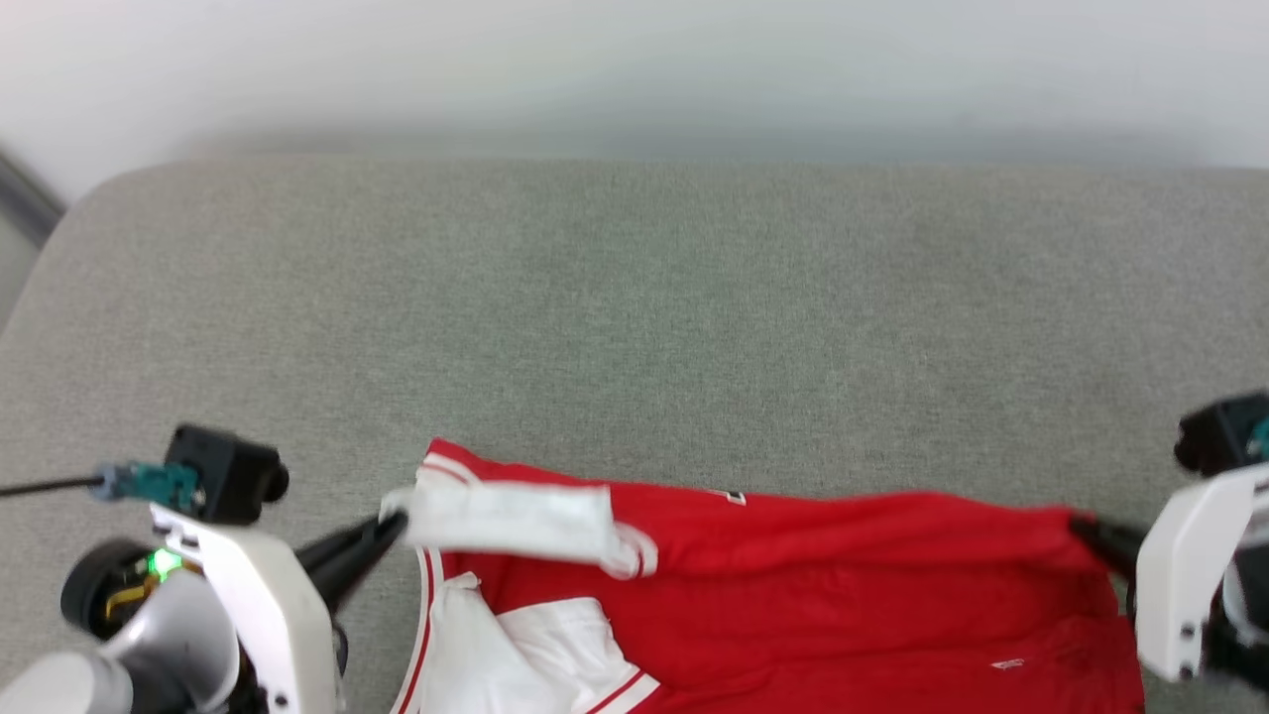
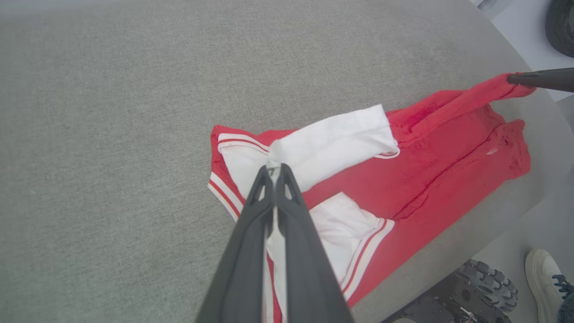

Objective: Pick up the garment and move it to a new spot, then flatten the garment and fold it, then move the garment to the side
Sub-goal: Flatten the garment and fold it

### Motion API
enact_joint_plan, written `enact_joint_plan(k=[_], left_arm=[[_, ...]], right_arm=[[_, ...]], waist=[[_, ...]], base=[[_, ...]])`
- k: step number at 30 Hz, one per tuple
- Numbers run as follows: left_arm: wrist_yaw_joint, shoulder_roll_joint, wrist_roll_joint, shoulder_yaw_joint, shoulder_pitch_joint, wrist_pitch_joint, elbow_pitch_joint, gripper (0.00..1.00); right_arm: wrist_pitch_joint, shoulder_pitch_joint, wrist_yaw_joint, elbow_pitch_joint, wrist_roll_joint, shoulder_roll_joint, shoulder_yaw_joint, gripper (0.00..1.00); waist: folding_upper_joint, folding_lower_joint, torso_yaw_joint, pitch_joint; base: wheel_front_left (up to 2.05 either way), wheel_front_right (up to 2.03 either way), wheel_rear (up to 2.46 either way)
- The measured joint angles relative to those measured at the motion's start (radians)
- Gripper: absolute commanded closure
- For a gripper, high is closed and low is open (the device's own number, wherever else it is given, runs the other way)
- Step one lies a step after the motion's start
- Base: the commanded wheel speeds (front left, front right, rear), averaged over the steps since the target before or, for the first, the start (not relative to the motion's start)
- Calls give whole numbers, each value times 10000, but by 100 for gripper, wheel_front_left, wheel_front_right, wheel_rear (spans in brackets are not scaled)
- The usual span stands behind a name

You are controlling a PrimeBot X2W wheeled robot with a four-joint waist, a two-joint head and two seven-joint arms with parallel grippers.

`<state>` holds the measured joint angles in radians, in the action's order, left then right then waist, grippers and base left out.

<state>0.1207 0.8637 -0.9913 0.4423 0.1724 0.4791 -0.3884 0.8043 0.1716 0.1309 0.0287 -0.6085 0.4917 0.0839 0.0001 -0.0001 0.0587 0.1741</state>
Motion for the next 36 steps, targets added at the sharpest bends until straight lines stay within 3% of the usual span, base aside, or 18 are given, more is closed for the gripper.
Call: enact_joint_plan(k=[9, 18, 24, 25, 26, 27, 28, 36], left_arm=[[259, 165, -458, 508, -1820, 107, 228, 100], [-159, -203, -291, 1383, -2177, 286, 1411, 100], [-527, -966, -140, 1847, -2015, 117, 2569, 100], [-604, -1066, -140, 1925, -1978, 98, 2732, 100], [-669, -1168, -140, 1967, -1943, 67, 2899, 95], [-709, -1248, -134, 2010, -1916, 10, 3020, 26], [-773, -1298, -115, 2034, -1888, -36, 3137, 0], [-899, -1532, -8, 1582, -1869, -1202, 3465, 0]], right_arm=[[424, -2245, 0, 665, 65, -8, 81, 100], [353, -2549, 0, 328, 213, 159, 408, 100], [-157, -2396, 2, -418, 251, 328, 769, 100], [-263, -2343, 2, -541, 186, 309, 794, 79], [-374, -2307, 0, -623, 150, 293, 832, 0], [-516, -2289, 2, -685, 125, 290, 863, 0], [-612, -2261, 4, -767, 88, 280, 871, 0], [-1034, -2192, 2, -424, -378, 462, 750, 0]], waist=[[0, 0, 37, -562], [0, 0, -8, -441], [0, 0, -75, -295], [0, 0, -84, -290], [0, 0, -94, -290], [0, 0, -103, -295], [0, 0, -113, -309], [0, 0, -124, -749]], base=[[0, 0, 0], [0, 0, 0], [0, 0, 0], [0, 0, 0], [0, 0, 0], [0, 0, 0], [0, 0, 0], [0, 0, 0]])
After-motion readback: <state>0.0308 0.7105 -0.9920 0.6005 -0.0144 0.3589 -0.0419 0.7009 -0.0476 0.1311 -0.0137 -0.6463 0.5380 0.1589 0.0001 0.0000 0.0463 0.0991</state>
